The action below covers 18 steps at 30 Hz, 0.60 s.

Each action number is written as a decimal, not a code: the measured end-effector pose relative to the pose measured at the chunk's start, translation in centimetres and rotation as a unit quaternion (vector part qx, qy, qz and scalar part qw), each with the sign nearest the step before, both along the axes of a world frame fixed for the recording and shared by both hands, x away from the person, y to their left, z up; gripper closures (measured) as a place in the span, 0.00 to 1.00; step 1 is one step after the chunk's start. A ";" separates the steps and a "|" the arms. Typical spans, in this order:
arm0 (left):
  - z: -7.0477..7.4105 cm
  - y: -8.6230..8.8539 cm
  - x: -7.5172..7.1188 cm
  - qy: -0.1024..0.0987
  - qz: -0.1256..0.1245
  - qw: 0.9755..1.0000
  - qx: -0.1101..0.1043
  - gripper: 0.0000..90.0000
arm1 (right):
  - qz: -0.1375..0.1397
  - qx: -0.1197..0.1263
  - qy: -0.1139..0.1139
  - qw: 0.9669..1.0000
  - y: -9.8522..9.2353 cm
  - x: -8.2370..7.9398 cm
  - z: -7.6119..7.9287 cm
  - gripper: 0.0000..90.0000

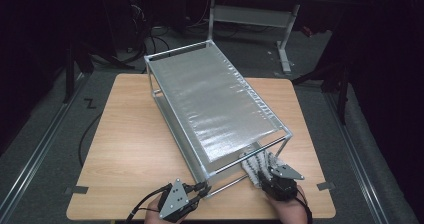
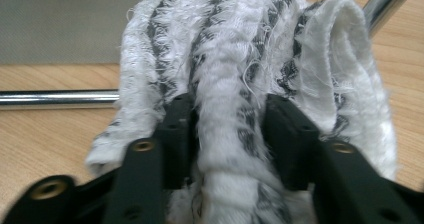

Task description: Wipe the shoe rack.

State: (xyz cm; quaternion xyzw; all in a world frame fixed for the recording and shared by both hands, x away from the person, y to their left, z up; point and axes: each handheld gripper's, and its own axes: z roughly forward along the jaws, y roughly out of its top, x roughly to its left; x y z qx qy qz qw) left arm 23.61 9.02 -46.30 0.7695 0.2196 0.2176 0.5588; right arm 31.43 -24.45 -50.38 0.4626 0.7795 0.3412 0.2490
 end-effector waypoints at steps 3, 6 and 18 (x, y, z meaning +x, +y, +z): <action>0.0 0.0 0.0 0.001 -0.001 1.000 0.000 0.89 | -0.002 0.003 0.007 1.000 0.1 0.0 0.0 0.57; 0.0 0.0 0.1 0.002 -0.003 1.000 -0.002 0.89 | 0.002 0.008 0.008 1.000 0.0 0.0 0.0 0.70; 0.0 -0.1 0.2 0.001 -0.011 1.000 0.001 0.89 | 0.028 0.049 -0.046 0.997 -0.4 -2.1 1.7 0.87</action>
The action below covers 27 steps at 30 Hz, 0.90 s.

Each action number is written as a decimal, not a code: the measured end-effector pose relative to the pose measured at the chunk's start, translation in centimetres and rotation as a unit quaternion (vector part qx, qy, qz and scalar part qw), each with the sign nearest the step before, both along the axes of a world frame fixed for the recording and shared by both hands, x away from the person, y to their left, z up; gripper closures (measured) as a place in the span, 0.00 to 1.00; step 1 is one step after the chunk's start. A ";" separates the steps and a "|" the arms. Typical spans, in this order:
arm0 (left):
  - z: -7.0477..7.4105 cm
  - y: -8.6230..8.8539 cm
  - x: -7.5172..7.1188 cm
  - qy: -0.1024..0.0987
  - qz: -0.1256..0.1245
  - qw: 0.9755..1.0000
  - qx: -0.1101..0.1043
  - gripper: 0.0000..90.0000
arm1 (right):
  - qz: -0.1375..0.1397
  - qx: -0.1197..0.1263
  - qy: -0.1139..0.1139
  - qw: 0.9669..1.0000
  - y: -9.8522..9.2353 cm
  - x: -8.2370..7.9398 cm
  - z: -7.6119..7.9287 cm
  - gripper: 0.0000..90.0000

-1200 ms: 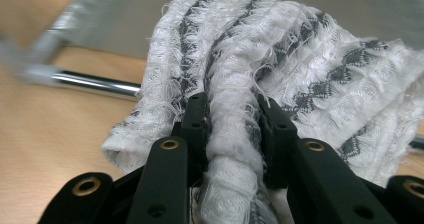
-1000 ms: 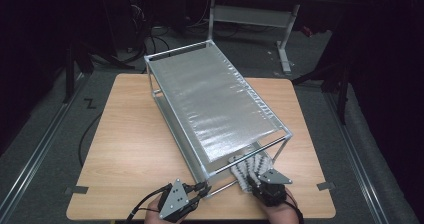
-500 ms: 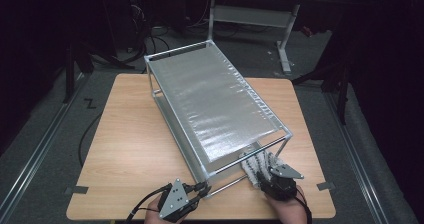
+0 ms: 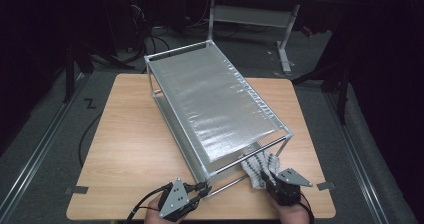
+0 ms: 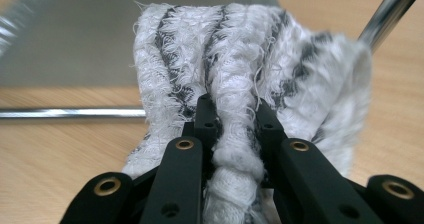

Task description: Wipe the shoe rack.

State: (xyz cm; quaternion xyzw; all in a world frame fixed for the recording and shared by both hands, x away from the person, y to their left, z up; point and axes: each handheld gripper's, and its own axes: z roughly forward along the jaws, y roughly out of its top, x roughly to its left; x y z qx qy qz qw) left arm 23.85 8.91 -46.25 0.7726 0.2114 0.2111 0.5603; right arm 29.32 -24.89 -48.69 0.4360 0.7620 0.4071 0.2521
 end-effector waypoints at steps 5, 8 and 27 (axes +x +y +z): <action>0.0 -0.3 0.1 0.003 -0.006 1.000 -0.008 0.89 | 0.008 0.014 -0.040 0.999 -0.1 -2.0 1.5 0.87; -0.1 -0.6 0.2 0.002 -0.008 1.000 -0.008 0.89 | 0.003 0.034 -0.061 0.998 -0.4 -3.2 2.6 0.86; -0.1 -0.8 -0.1 0.003 -0.005 1.000 -0.010 0.89 | -0.012 0.078 -0.222 0.972 -1.1 -6.0 9.9 0.87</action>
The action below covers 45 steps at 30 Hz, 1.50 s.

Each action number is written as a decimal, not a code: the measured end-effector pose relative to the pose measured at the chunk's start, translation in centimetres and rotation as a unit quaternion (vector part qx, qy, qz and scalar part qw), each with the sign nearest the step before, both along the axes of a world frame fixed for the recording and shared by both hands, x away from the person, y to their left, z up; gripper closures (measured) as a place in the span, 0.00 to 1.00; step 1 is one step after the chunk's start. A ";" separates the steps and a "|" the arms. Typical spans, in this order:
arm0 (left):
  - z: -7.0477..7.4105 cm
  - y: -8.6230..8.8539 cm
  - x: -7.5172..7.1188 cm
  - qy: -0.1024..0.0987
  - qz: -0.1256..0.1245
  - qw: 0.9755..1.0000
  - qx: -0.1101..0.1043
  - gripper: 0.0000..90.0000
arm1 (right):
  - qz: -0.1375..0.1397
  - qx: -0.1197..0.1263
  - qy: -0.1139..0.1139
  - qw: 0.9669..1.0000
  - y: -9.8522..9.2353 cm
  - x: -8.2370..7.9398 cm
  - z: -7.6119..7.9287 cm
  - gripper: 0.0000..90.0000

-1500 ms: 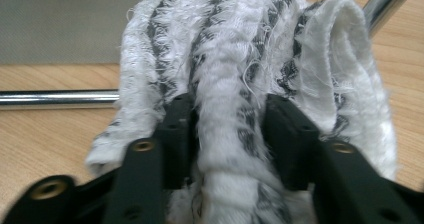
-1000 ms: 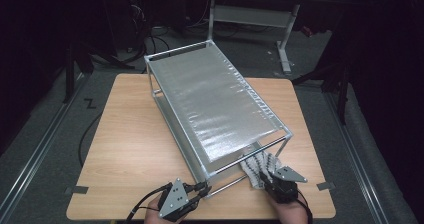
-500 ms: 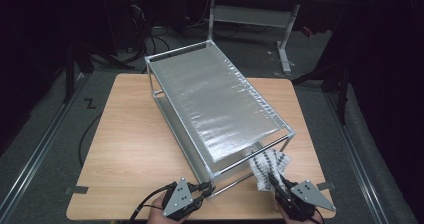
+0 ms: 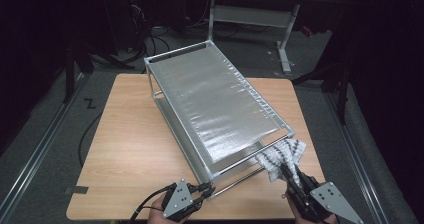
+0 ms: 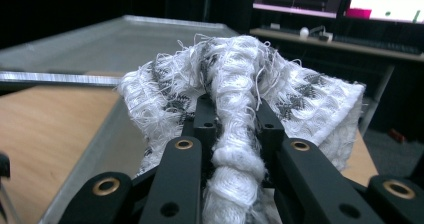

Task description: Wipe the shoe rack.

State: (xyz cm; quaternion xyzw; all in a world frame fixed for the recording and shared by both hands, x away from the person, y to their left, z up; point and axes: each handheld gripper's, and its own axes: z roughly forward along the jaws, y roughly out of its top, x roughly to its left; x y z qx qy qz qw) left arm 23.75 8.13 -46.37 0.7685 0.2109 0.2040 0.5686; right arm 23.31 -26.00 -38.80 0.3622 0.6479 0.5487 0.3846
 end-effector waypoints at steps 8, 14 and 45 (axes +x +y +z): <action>0.0 0.2 -0.5 -0.001 0.008 1.000 0.003 0.89 | 0.024 0.017 -0.044 0.999 1.7 0.7 2.8 0.87; 0.1 0.5 -1.1 -0.008 0.018 1.000 0.009 0.88 | 0.048 0.021 -0.067 0.996 3.9 1.4 4.2 0.87; -2.5 0.0 -1.0 0.014 0.030 0.999 0.044 0.89 | 0.184 -0.041 -0.001 0.982 12.1 -1.2 0.6 0.86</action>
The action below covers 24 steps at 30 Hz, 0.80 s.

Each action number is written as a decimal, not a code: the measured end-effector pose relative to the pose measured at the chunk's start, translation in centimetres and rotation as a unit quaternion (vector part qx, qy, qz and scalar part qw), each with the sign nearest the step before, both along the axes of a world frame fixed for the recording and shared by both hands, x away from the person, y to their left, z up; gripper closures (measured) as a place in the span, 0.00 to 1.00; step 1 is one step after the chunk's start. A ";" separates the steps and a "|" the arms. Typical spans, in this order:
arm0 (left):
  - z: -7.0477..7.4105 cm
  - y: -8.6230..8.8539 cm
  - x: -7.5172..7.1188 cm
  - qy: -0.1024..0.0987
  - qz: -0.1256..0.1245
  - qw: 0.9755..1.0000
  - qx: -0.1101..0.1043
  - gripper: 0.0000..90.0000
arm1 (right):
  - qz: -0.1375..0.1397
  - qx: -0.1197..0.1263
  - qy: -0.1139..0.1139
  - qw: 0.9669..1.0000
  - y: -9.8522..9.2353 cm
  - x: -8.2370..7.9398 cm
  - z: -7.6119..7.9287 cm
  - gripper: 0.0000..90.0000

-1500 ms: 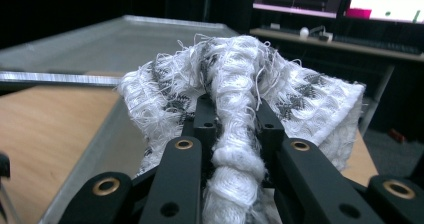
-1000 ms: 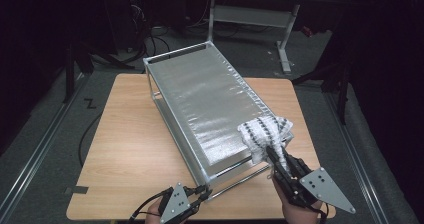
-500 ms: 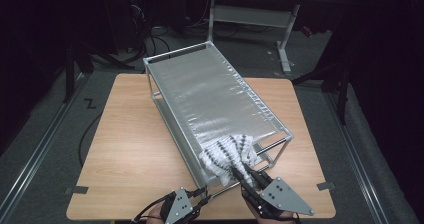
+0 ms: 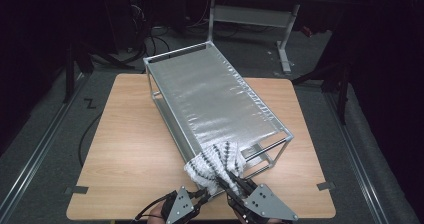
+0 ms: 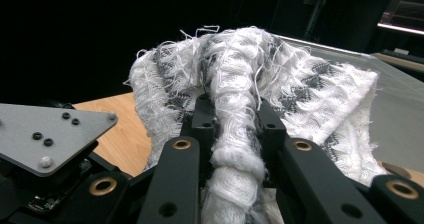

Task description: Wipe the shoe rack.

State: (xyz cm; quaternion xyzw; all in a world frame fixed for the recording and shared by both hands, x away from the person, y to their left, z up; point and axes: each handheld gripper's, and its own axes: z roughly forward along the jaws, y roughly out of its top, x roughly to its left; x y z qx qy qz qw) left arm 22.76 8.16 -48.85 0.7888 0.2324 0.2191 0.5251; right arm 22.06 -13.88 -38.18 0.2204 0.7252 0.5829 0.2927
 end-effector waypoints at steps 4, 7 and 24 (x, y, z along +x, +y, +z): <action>0.0 -0.1 0.0 0.001 0.000 1.000 -0.001 0.89 | -0.011 -0.003 -0.001 1.000 -0.2 0.3 0.1 0.86; 0.0 0.0 0.0 0.002 -0.001 1.000 0.001 0.89 | -0.030 0.001 0.004 1.000 -1.0 0.9 0.2 0.86; 0.1 0.0 0.0 0.005 -0.004 1.000 0.001 0.89 | -0.183 0.042 0.022 0.982 -9.8 6.1 0.0 0.85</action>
